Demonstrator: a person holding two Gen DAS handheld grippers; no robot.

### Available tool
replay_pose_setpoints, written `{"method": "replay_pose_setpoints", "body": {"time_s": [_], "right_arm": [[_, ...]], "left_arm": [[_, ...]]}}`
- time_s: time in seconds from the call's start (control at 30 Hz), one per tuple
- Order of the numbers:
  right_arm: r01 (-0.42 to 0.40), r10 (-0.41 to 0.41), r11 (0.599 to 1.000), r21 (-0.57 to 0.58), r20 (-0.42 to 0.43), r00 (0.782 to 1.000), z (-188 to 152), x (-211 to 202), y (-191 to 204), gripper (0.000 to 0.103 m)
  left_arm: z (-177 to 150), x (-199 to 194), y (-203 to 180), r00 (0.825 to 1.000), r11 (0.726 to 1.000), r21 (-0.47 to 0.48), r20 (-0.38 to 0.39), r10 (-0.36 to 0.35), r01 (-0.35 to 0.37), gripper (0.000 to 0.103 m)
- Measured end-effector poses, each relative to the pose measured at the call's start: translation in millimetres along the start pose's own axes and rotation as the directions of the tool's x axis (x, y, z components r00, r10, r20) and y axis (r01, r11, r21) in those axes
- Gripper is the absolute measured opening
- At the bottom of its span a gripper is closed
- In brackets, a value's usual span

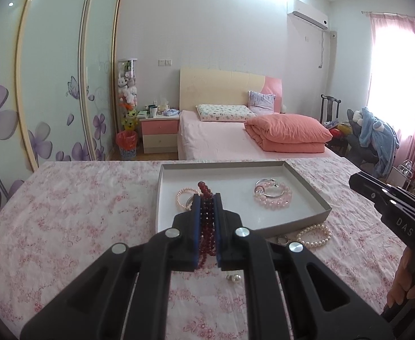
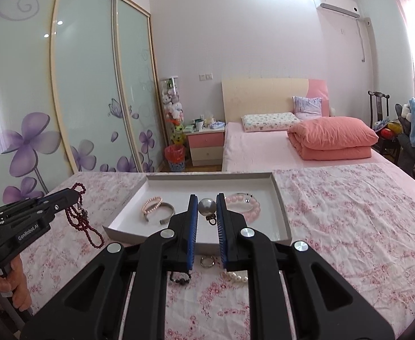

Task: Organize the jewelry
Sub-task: 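Lift the red necklace with the left gripper while the right carries the pendant toward the tray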

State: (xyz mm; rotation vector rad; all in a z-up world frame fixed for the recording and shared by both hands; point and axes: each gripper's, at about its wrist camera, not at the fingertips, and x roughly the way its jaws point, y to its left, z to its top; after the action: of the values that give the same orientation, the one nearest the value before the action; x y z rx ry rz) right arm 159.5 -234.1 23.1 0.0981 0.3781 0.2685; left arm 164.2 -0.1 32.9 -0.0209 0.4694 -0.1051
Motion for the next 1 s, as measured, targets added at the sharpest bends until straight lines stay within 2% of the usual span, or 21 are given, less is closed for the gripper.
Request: {"method": "replay_pose_setpoints", "body": {"time_s": [0.53, 0.77, 1.0], "right_arm": [[0.007, -0.008, 1.000, 0.009, 0.042, 0.999, 29.6, 33.0, -2.5, 0.014], [0.009, -0.009, 0.999, 0.036, -0.005, 1.000, 34.9, 67.0, -11.2, 0.014], [0.005, 0.002, 0.997, 0.081, -0.089, 0.996, 28.7, 107.3, -20.8, 0.014]], "left_arm": [[26.1, 42.8, -9.5, 1.000, 1.000, 0.012, 0.006, -0.001, 0.001, 0.009], [39.6, 80.3, -8.1, 1.000, 1.000, 0.009, -0.017, -0.004, 0.004, 0.009], [41.7, 119.1, 0.6, 0.998, 1.000, -0.021, -0.066, -0.009, 0.007, 0.010]]}}
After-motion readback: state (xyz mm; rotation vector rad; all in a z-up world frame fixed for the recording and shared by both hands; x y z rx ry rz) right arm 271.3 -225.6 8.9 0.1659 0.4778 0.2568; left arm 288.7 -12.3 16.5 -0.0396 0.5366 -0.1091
